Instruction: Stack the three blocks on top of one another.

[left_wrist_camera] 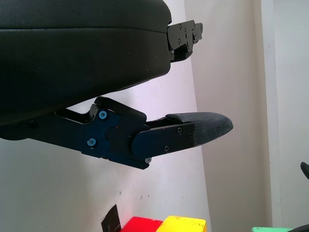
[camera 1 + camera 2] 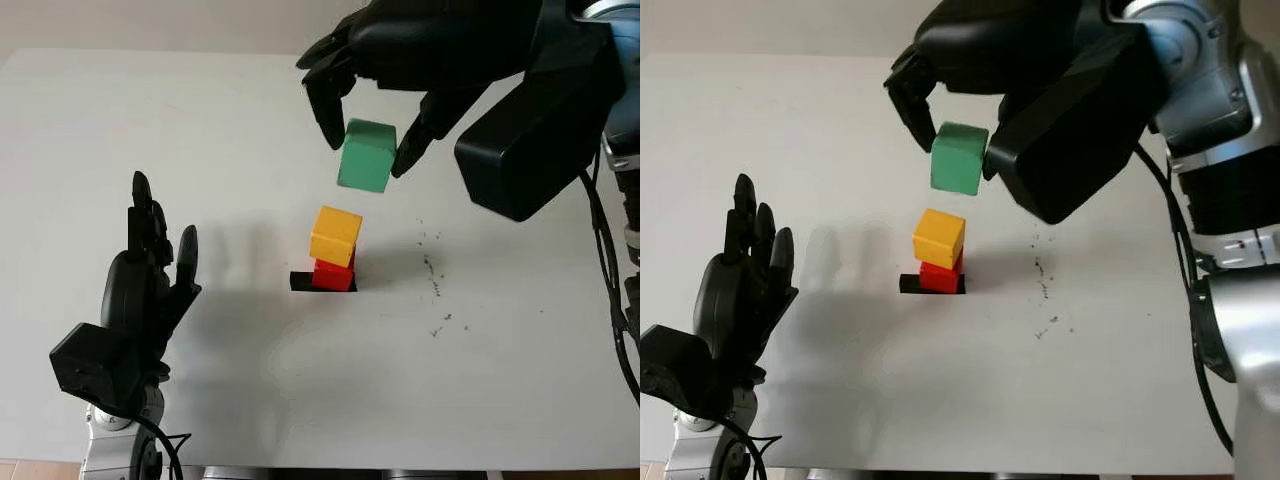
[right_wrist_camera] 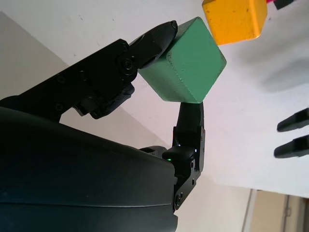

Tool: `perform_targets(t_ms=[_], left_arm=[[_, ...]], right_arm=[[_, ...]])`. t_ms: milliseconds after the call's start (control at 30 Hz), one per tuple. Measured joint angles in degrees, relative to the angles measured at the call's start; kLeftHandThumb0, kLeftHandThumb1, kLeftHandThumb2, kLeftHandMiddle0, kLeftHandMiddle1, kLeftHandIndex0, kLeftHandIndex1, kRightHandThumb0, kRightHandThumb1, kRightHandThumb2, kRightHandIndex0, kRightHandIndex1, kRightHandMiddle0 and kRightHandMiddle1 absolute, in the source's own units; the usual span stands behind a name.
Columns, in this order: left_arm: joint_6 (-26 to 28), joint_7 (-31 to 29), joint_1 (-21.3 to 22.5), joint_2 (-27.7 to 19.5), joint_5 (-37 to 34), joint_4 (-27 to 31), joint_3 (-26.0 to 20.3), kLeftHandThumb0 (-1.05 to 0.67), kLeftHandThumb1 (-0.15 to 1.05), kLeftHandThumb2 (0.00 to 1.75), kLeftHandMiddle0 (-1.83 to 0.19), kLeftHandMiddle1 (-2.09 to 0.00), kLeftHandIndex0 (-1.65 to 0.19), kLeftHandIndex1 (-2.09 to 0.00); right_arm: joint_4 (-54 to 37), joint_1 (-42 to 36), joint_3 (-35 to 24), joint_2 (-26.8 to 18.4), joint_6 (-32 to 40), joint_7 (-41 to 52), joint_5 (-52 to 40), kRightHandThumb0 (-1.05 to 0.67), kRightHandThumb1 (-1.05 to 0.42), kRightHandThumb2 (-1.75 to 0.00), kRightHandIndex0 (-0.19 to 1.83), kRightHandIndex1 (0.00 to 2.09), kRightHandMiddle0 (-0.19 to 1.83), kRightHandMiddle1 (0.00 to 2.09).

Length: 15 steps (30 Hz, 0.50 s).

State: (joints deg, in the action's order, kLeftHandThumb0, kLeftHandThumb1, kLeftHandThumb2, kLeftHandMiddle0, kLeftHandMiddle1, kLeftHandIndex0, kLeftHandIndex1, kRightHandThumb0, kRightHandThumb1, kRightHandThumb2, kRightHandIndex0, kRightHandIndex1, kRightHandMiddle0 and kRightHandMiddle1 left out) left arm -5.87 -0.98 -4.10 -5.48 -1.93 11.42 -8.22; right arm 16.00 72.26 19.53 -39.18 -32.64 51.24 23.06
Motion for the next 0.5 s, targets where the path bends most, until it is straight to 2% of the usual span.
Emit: perform_targets(t_ms=[100, 267, 500], left_arm=[[-0.77, 0.03, 0.01, 0.15, 0.00, -0.14, 0.44, -0.65, 1.05, 0.58, 0.19, -0.01, 0.19, 0.00], [-2.18, 0.17, 0.04, 0.85, 0.00, -1.79, 0.66, -0.65, 1.05, 0.59, 0.19, -0.01, 0.19, 0.00], [-2.61, 1.78, 0.31, 1.60, 0.67, -2.40, 0.93, -0.66, 1.05, 0.58, 0.19, -0.03, 0.19, 0.00]], right_arm=[[1.76, -0.01, 1.01, 0.49, -4.07, -1.06, 1.18, -0.37, -0.86, -0.06, 0.28, 0.06, 0.56, 1.36], [3.18, -0.07, 1.51, 0.83, -6.72, -2.30, 2.45, -0.32, -0.94, -0.07, 0.30, 0.06, 0.45, 1.47], [5.27, -0.07, 2.27, 1.36, -8.79, -2.97, 3.67, -0.33, -0.97, -0.06, 0.27, 0.05, 0.41, 1.52]])
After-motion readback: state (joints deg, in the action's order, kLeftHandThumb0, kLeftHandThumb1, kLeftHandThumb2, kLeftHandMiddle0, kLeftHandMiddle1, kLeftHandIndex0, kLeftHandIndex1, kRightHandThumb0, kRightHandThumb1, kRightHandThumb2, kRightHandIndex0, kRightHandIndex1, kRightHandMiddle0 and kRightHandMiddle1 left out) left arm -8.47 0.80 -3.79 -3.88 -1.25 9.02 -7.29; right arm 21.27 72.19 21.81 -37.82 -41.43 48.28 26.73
